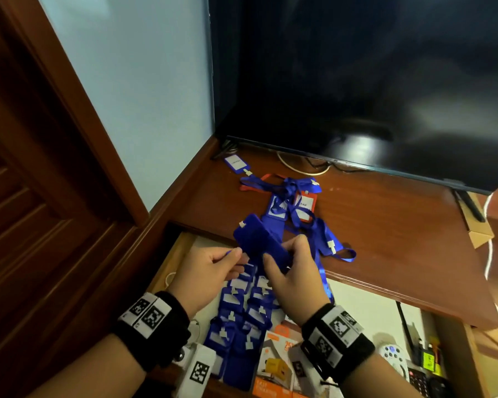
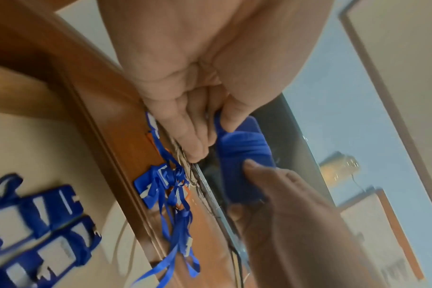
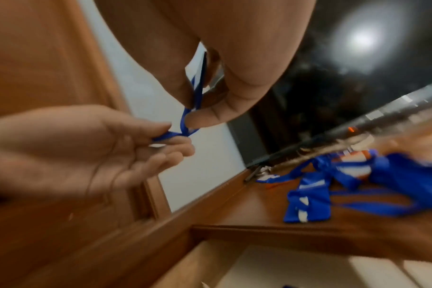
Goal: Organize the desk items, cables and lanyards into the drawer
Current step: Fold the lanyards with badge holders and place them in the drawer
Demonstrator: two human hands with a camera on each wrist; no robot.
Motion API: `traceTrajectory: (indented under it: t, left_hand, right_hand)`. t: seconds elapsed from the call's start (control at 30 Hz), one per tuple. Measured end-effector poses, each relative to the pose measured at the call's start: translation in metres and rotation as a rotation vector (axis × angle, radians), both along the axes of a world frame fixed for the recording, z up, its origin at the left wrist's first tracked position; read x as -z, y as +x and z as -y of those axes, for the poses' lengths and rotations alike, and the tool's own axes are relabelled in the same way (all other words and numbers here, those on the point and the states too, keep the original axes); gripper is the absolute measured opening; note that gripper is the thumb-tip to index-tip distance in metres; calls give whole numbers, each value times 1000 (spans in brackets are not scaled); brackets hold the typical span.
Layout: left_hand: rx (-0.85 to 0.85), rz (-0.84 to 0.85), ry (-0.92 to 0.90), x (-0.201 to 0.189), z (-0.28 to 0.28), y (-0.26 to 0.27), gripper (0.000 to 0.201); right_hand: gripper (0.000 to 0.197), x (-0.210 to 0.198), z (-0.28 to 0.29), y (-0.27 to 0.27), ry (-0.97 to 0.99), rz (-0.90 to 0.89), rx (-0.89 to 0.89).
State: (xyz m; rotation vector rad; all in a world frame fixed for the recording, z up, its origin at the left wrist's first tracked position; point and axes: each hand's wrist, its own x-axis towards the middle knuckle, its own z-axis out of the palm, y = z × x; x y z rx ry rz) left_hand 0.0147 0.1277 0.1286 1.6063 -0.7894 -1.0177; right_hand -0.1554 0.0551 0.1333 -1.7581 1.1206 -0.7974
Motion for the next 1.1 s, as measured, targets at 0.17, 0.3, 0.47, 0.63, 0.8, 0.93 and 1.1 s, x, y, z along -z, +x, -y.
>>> traceTrajectory:
  t: [0.17, 0.3, 0.47, 0.63, 0.8, 0.93, 1.1]
  left_hand:
    - [36, -325, 42, -9, 6, 1, 27]
    - [233, -351, 9, -14, 5, 5, 43]
    - [146, -128, 97, 11, 17, 0, 38]
    - [196, -51, 211, 55, 15, 30, 30]
    - [425, 168, 441, 115, 0, 51, 22]
    - [611, 383, 640, 155, -13, 50, 16]
    - [624, 445, 749, 175, -17, 45, 19]
  right_hand:
    - [36, 18, -4, 8, -421, -249, -280]
    - [35, 26, -2, 14, -513, -324, -278]
    - [53, 38, 2, 13, -438, -464, -392]
    - [72, 57, 7, -10, -323, -595, -661]
    - [54, 77, 27, -34, -240, -585, -474]
    - [45, 81, 63, -48, -247, -561, -315]
    - [36, 79, 127, -53, -225, -602, -77]
